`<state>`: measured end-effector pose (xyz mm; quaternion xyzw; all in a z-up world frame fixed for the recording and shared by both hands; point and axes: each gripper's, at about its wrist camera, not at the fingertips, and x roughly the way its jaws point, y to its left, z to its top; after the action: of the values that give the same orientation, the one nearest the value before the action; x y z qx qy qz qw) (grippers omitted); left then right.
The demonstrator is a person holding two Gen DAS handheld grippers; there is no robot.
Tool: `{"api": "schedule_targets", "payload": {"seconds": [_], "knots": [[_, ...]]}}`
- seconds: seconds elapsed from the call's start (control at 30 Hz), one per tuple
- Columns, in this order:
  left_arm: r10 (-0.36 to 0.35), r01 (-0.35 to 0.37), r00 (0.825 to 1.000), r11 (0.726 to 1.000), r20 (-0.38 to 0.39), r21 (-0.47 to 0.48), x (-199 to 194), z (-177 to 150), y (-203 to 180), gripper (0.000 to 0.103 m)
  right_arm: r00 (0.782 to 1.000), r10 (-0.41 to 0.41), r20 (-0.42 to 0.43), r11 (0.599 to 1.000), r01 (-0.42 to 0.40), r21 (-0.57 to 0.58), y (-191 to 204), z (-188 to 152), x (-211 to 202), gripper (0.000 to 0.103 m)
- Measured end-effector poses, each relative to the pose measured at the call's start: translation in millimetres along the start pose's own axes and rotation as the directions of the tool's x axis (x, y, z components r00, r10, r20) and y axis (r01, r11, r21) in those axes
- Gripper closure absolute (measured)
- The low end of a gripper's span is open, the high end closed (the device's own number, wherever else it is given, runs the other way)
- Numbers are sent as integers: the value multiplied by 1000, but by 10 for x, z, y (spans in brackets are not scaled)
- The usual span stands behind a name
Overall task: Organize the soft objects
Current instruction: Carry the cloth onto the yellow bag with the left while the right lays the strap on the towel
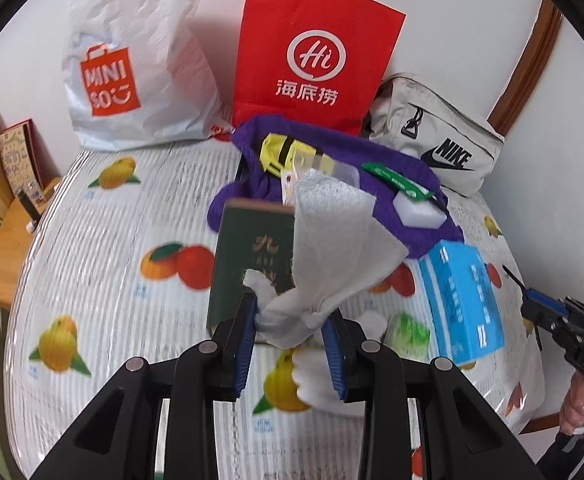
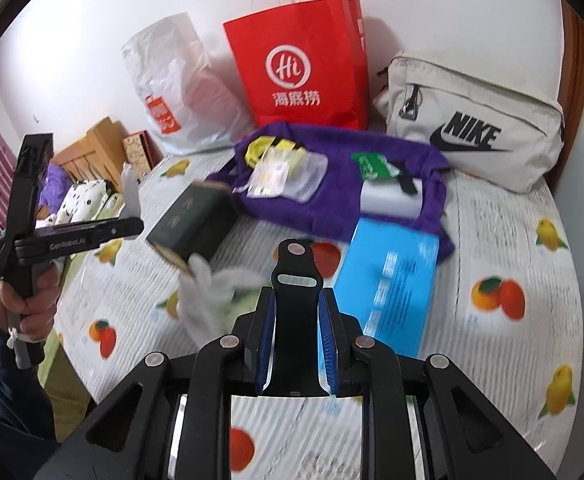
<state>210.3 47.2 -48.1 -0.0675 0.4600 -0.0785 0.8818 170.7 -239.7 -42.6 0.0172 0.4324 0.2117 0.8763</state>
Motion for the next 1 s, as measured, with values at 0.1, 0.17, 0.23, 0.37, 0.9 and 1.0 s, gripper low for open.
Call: {"api": "schedule_targets", "payload": {"seconds": [0.1,0.17,0.23,0.37,0.9,1.0], "knots": [[-4,4,1000,1000,-5,9,93,172,-29,73,1000,-1,14,1000,1,14,-86,203,85,81],[-6,6,1000,1000,-13,18,173,280,-53,73,1000,-6,25,1000,5,19,-140,340,144,81],[-12,12,1000,1000,-20,24,247,372,-71,73,999,-11,30,1000,10,25,-204,494,237,81],[-28,29,999,999,-33,28,411,547,-93,73,999,-18,30,1000,17,18,-282,775,438,81],[-51,54,991,998,-126,24,1107,1007,-247,73,997,-12,-81,1000,13,15,-497,1358,1467,81],[-54,60,988,997,-143,39,1242,1080,-321,73,993,-16,-118,1000,17,12,-517,1384,1629,81]]}}
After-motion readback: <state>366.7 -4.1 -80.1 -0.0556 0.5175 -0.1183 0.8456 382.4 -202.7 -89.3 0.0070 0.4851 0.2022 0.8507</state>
